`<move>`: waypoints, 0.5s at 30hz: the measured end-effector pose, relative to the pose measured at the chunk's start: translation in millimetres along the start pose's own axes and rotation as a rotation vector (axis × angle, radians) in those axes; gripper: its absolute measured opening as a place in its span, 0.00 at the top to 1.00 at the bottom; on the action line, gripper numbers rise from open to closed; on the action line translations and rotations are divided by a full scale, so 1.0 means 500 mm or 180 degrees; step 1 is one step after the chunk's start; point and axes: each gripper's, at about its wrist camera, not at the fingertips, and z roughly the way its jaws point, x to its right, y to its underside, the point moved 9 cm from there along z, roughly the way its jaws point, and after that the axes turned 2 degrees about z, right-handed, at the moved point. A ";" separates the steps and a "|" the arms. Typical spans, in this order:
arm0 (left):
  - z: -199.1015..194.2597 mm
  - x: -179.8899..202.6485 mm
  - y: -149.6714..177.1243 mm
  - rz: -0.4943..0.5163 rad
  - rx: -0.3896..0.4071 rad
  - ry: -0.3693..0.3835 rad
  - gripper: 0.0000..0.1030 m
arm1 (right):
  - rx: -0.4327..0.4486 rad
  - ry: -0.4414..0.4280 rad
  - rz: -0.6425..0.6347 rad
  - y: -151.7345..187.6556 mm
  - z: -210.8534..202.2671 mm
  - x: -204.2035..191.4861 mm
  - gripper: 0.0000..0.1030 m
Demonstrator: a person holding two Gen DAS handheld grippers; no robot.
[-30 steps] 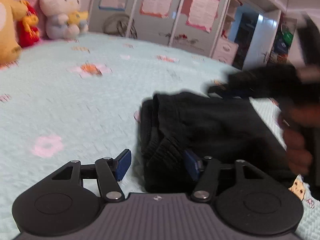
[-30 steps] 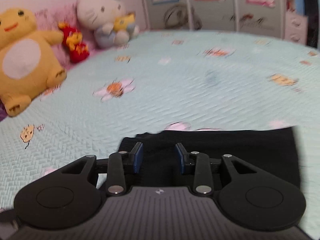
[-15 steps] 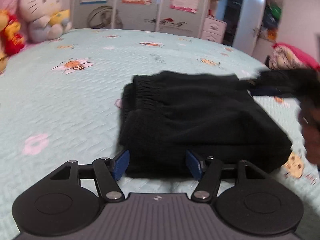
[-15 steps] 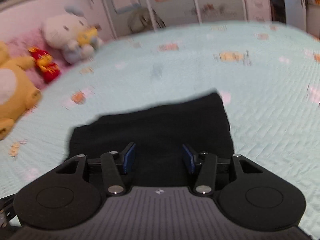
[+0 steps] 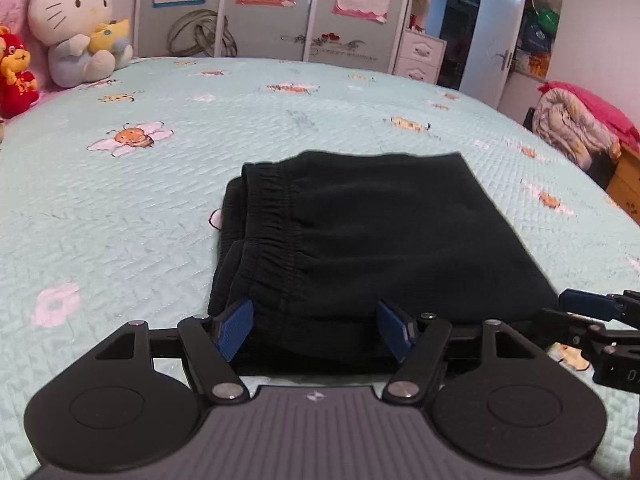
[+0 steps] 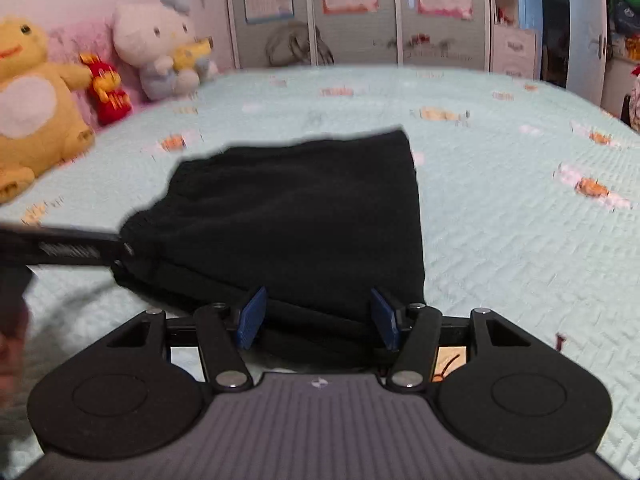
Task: Fold clothes
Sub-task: 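Lay the folded pants on the quilt and open both grippers, then withdraw both grippers from the folded pants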
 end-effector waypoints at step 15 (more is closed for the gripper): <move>-0.018 0.035 -0.034 0.0088 -0.0370 -0.0465 0.28 | -0.0062 0.0093 0.0274 -0.058 -0.024 0.017 0.34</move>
